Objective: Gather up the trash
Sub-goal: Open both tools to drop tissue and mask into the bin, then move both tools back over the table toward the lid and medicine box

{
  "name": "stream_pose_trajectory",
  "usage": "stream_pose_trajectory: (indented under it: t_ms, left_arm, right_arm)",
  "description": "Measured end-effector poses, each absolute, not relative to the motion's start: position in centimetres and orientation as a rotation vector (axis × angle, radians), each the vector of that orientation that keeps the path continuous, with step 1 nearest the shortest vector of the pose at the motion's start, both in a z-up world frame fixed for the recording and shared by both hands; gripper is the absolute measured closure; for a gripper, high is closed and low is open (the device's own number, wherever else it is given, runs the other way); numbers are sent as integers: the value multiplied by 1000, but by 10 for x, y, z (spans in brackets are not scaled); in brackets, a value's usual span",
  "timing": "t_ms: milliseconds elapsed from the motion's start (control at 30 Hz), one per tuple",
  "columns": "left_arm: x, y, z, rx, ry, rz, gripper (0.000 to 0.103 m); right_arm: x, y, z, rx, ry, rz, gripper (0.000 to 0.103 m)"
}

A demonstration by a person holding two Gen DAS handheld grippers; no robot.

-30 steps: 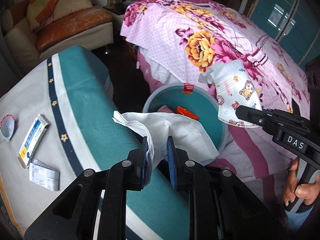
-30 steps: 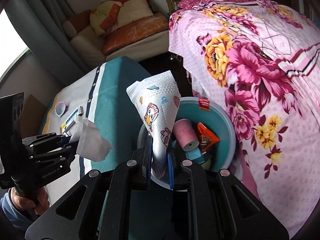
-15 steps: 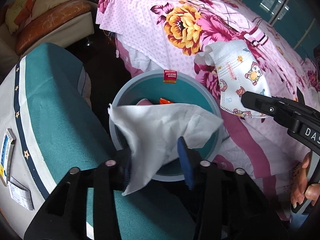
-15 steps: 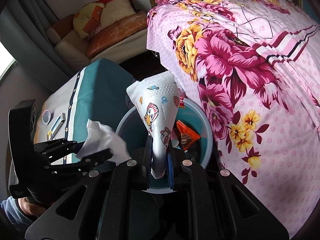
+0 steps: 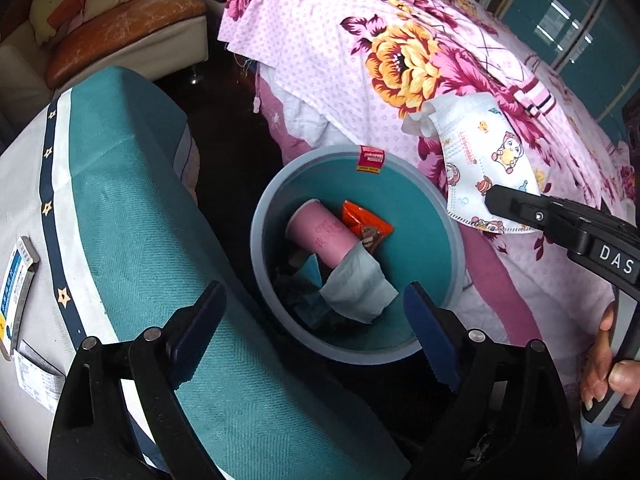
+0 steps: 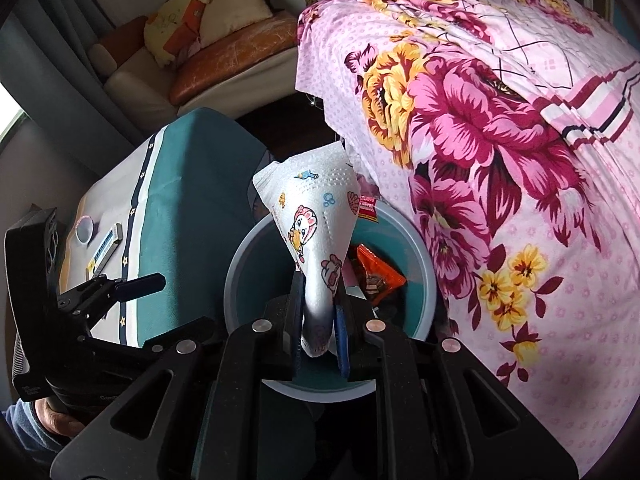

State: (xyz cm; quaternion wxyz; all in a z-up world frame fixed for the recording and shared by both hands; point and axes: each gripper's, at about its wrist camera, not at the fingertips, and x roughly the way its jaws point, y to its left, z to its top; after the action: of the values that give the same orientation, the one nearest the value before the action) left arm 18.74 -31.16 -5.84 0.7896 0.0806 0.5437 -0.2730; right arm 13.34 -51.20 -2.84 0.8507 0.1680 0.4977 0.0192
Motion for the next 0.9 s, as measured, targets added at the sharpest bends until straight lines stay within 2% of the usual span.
stream_pose_trajectory:
  t_ms: [33,67,100,133,167,233,300,533,600,900]
  left_arm:
    - [188,-308,-57,165,1169,-586,12]
    - [189,-305,-55,159,1167,-584,12]
    - [189,-302,-54,153,1165,-582,12]
    - [190,-299,-52,148,1162,-580,12]
    - [190,-296,-51,144,1159,-578,11]
    - [190,-291,-49,134,1154,-573,10]
    - [191,-285,-47,125,1150,-567,9]
    - [190,-264,-44,94,1152,-548,8]
    - [189,-256,-41,82,1148,-546,8]
    - [184,-214,-30,39,1122,-508,8]
  right_arm:
    - [135,-510,-29,354,1053,42,84]
    - [136,-508,-30,352,1057,40,72]
    - [136,-507,-31,352,1059,42,53]
    - [137,-505,-30,350,1059,39,46]
    - [137,-503,-30,348,1054,35,41]
    - [139,-501,-29,349,1059,37,39]
    - [140,-499,-29,352,1068,33,30]
    - [142,-484,-26,314,1100,23,25]
    - [142,-480,-24,304,1107,25,20]
    - [142,-452,-9,240,1121,24,20]
